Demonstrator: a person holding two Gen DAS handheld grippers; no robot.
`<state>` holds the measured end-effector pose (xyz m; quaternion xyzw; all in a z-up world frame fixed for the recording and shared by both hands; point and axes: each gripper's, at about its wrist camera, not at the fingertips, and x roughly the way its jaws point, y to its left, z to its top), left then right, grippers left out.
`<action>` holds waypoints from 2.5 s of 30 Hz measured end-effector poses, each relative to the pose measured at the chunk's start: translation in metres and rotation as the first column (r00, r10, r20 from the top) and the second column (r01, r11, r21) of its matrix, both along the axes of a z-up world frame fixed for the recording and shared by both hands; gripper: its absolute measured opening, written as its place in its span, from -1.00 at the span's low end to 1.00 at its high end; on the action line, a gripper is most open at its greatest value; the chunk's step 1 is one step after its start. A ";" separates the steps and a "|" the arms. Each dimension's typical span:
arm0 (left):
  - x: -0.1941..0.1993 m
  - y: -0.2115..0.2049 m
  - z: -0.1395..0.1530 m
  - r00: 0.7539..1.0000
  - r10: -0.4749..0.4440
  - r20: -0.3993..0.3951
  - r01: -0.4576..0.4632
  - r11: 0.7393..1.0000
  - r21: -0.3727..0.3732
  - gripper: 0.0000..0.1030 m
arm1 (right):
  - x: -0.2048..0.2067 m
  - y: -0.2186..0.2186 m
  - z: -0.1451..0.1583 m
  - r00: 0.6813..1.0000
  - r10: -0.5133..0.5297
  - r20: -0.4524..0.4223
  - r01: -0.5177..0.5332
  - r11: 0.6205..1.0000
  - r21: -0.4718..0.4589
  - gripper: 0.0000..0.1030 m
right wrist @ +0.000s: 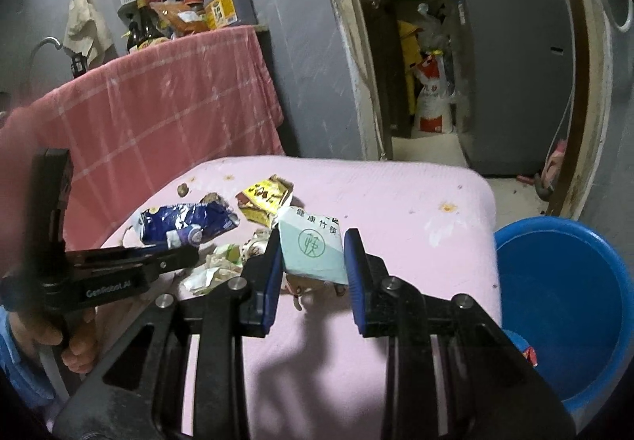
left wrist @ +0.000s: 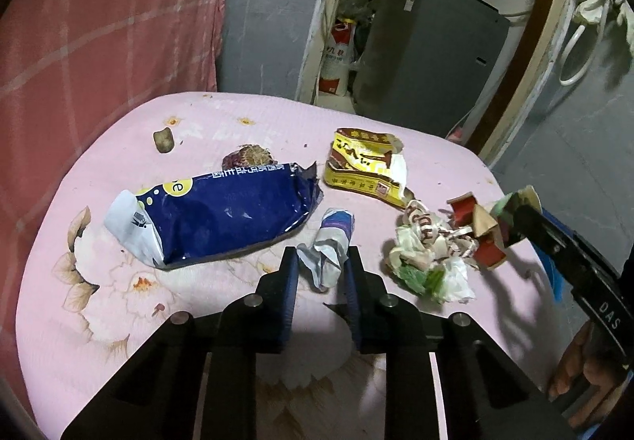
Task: Collect trash
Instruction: 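Lift both held items and carry them over the blue bucket, then open both grippers to drop the packet and wrapper into the bucket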
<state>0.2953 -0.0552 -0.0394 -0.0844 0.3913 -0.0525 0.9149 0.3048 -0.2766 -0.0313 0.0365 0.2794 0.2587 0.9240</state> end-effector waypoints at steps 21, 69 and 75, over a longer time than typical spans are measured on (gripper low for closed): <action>-0.022 -0.066 0.073 0.920 -0.125 0.373 0.134 0.991 0.003 -0.63 | -0.041 -0.059 0.047 0.922 -0.223 0.317 0.184 0.972 0.149 -0.42; 0.075 -0.209 0.035 0.904 -0.418 0.089 0.422 0.906 -0.040 0.08 | -0.030 -0.187 0.034 0.797 -0.585 0.152 0.545 0.804 0.238 0.32; 0.071 -0.184 0.051 0.931 -0.339 0.137 0.350 0.935 -0.063 0.32 | -0.033 -0.184 0.036 0.793 -0.584 0.173 0.539 0.806 0.246 0.66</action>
